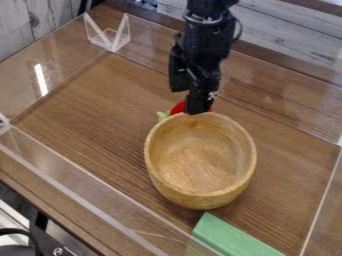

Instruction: Move the red object to the left side of the table

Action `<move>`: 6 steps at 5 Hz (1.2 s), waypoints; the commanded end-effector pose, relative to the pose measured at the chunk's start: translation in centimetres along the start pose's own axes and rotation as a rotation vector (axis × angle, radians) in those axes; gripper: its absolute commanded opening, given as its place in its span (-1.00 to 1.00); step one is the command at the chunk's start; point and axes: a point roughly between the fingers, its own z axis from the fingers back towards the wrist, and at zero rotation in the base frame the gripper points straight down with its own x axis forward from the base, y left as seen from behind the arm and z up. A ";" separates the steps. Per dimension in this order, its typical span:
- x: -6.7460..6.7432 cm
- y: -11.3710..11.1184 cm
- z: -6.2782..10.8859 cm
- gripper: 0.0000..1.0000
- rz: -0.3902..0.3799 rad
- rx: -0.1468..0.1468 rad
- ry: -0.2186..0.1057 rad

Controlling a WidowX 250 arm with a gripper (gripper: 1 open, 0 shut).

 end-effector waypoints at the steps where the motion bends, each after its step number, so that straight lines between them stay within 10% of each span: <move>1: 0.2 1.3 0.2 1.00 -0.063 0.041 -0.039; 3: 0.5 3.1 -1.2 1.00 -0.137 0.084 -0.061; 4: 0.6 3.2 -2.0 -1.00 -0.145 0.083 -0.067; 6: 0.1 1.3 -2.1 -1.00 -0.180 0.089 -0.113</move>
